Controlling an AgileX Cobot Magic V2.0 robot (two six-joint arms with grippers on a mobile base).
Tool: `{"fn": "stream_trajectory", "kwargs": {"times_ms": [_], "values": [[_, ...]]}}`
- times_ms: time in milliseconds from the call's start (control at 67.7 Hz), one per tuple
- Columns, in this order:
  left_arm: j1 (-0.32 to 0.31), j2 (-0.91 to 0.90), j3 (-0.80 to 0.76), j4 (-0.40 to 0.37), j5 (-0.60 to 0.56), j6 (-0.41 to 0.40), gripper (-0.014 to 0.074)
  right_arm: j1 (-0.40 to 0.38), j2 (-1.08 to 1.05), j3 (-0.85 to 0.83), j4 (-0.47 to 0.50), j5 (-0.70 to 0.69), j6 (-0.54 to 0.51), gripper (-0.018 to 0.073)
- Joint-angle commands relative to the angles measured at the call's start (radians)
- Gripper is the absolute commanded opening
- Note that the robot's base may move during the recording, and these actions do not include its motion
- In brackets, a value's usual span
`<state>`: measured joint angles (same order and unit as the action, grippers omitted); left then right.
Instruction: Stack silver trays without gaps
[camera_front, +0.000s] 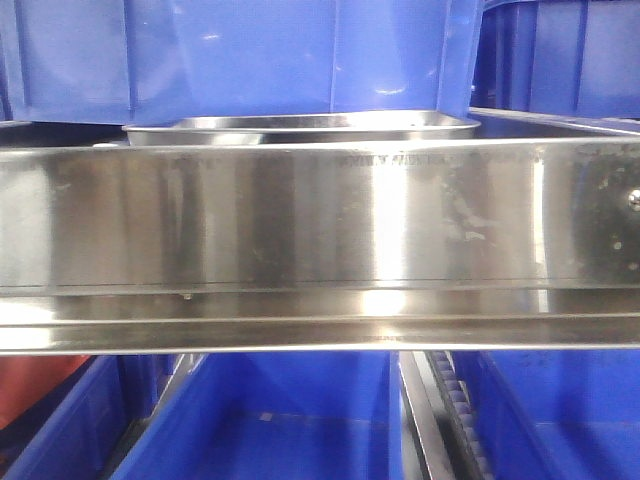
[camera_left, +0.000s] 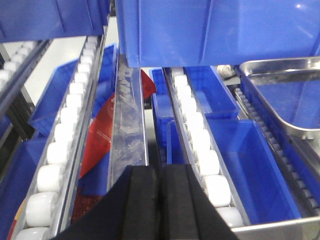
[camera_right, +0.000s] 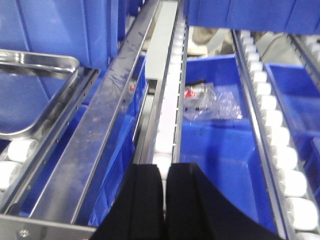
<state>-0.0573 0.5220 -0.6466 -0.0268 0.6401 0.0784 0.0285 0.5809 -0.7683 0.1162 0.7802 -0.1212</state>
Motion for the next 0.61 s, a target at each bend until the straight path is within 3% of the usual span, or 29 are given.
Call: {"fn": "stream_trajectory", "kwargs": {"times_ms": [0, 74, 163, 369, 473, 591], "values": [[-0.006, 0.022, -0.005, -0.013, -0.081, -0.003, -0.0006, 0.004, 0.024, -0.012, 0.006, -0.043, 0.003, -0.0016], [-0.006, 0.066, -0.016, -0.013, -0.06, -0.005, -0.0006, 0.004, 0.047, -0.014, 0.008, -0.061, 0.004, -0.0016], [-0.006, 0.157, -0.05, -0.037, 0.013, -0.005, -0.0008, 0.004, 0.126, -0.046, 0.014, 0.017, 0.007, -0.0016], [-0.006, 0.374, -0.209, -0.066, 0.019, -0.02, -0.0016, 0.026, 0.342, -0.192, 0.022, 0.047, 0.069, 0.0006], [-0.022, 0.486, -0.314, -0.022, 0.036, -0.117, -0.0016, 0.092, 0.443, -0.265, -0.012, 0.047, 0.182, 0.0006], [-0.114, 0.59, -0.404, 0.133, 0.061, -0.29, -0.0016, 0.23, 0.571, -0.333, -0.235, 0.076, 0.43, 0.0006]]}}
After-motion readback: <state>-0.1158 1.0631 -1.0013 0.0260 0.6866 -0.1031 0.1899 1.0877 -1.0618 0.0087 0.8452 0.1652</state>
